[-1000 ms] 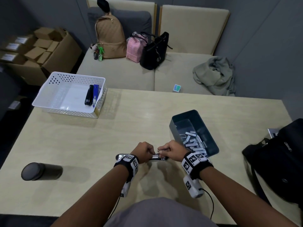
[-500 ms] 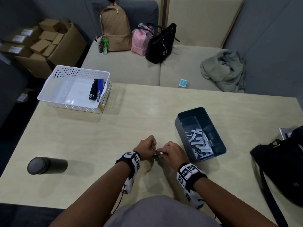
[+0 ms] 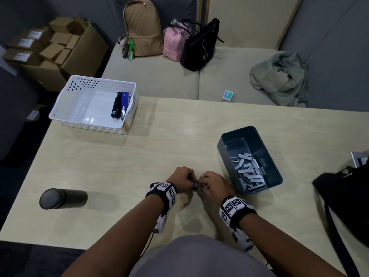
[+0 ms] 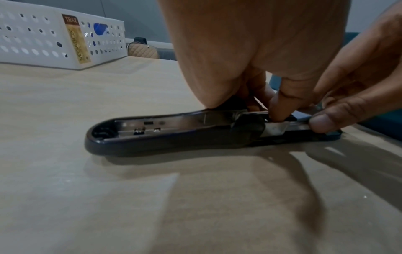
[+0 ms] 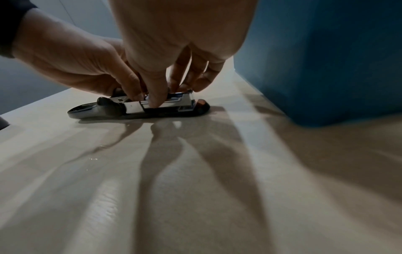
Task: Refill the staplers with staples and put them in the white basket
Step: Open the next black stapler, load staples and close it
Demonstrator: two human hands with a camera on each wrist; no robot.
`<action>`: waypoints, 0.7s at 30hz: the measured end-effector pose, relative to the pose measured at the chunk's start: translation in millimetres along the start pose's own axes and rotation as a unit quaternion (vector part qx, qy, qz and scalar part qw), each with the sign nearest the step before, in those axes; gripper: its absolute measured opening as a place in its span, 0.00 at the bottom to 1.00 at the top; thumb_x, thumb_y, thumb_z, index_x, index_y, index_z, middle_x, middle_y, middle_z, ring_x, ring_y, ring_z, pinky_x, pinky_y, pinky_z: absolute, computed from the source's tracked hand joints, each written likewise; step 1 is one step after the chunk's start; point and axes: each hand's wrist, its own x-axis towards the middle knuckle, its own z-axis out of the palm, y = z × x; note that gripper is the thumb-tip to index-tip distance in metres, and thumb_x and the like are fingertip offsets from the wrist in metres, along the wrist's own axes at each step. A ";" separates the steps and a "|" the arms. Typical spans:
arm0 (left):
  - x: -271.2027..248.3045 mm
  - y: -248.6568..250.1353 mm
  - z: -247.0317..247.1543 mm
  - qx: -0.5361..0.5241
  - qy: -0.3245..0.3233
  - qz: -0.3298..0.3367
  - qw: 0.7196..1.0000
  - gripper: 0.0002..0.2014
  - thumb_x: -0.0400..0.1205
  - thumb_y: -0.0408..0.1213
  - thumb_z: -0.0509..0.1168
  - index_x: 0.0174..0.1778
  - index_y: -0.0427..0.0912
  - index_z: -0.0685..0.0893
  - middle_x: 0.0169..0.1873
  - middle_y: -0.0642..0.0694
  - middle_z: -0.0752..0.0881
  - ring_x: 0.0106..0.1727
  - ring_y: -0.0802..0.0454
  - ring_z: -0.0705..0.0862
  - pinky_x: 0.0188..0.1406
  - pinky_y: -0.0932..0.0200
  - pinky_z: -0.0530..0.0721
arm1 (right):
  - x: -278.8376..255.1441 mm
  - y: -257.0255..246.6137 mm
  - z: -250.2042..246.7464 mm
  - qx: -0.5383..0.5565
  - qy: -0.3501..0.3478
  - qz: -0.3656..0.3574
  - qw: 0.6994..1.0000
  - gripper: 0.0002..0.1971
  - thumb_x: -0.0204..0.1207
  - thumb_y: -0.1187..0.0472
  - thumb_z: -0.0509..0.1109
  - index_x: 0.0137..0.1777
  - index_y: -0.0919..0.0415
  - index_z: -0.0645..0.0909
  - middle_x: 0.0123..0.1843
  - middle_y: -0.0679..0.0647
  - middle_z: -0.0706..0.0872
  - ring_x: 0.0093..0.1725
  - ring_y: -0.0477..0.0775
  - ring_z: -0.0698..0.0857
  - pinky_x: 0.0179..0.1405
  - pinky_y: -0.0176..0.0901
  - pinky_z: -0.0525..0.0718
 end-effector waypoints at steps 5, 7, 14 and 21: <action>0.7 1.8 -1.3 0.006 -0.005 -0.008 1.000 0.06 0.73 0.36 0.75 0.42 0.37 0.90 0.42 0.39 0.92 0.38 0.53 0.81 0.32 0.69 0.75 | 0.2 -1.1 -2.5 0.017 -0.009 0.035 0.999 0.11 0.70 0.58 0.74 0.52 0.52 0.90 0.53 0.47 0.87 0.50 0.52 0.86 0.50 0.43 0.85; 0.6 2.4 -1.3 0.008 -0.006 -0.011 1.000 0.06 0.73 0.35 0.74 0.43 0.36 0.90 0.43 0.39 0.92 0.38 0.53 0.81 0.37 0.64 0.76 | -0.6 -2.9 -4.3 0.018 -0.011 0.042 0.999 0.11 0.70 0.59 0.75 0.52 0.53 0.90 0.54 0.48 0.87 0.52 0.53 0.86 0.50 0.42 0.84; 1.5 2.4 -0.9 0.011 -0.010 -0.016 1.000 0.09 0.74 0.38 0.76 0.43 0.36 0.89 0.44 0.39 0.91 0.39 0.53 0.81 0.38 0.65 0.75 | 3.0 -1.1 -4.5 0.033 -0.024 0.045 0.998 0.13 0.72 0.59 0.76 0.56 0.56 0.89 0.57 0.53 0.86 0.55 0.55 0.85 0.54 0.43 0.83; 0.5 3.8 -2.0 0.013 -0.018 -0.020 1.000 0.08 0.74 0.39 0.75 0.42 0.37 0.90 0.42 0.41 0.91 0.37 0.53 0.81 0.34 0.67 0.75 | 5.1 5.7 -4.4 0.008 -0.059 0.025 0.998 0.15 0.70 0.62 0.73 0.58 0.55 0.88 0.57 0.53 0.84 0.57 0.53 0.83 0.55 0.47 0.83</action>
